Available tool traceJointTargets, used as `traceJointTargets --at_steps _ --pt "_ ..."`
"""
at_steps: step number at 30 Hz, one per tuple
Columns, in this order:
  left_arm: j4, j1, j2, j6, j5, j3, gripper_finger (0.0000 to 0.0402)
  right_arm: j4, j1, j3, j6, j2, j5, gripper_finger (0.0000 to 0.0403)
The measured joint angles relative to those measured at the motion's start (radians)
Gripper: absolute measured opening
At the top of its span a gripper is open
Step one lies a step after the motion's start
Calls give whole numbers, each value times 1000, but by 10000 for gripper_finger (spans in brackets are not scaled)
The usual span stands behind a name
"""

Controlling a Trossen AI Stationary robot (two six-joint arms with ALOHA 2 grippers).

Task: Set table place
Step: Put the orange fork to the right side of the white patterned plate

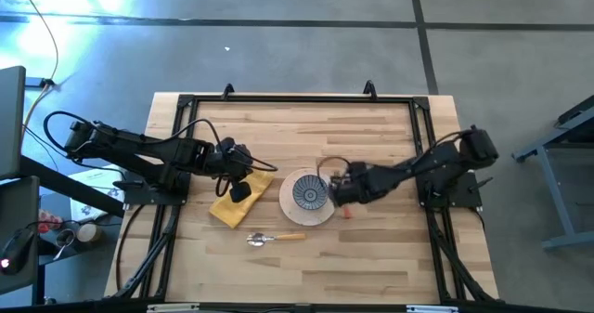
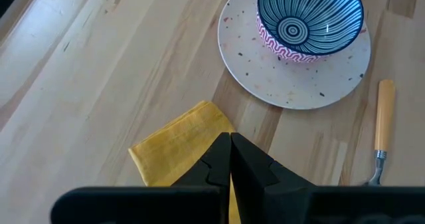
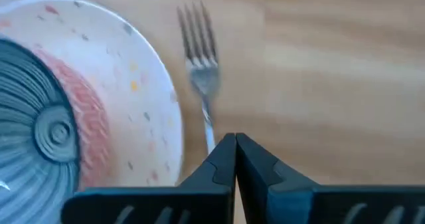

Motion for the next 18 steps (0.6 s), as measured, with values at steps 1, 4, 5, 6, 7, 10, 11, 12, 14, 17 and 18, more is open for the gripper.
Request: traceJointTargets --at_steps 1,4,5,6,7,10,11,12,14,17,18 --pt "0 0 0 0 0 0 1 35 -30 0 -60 5 -7 0" --pt "0 0 0 -3 0 0 1 130 -114 0 -226 14 -19 0" --pt "-1 0 0 -6 0 0 1 149 -140 0 -267 15 -23 0" --pt "-5 0 0 -10 0 0 1 158 -163 0 -302 15 -23 0" --pt "-6 0 0 -13 0 0 1 161 -184 0 -335 15 -23 0" --pt "-10 0 0 -16 0 0 1 166 -235 0 -405 15 -45 0" --pt "-10 0 0 -21 0 0 1 173 -247 0 -424 19 -48 0" --pt "-10 0 0 -22 0 0 1 190 -256 0 -434 26 -53 0" --pt "-8 0 0 -22 -9 0 1 240 -268 0 -464 42 -74 0" --pt "-7 0 0 -23 -27 0 1 347 -276 2 -508 73 -111 0" --pt "-6 0 0 -23 -27 0 1 354 -278 2 -510 83 -117 0"
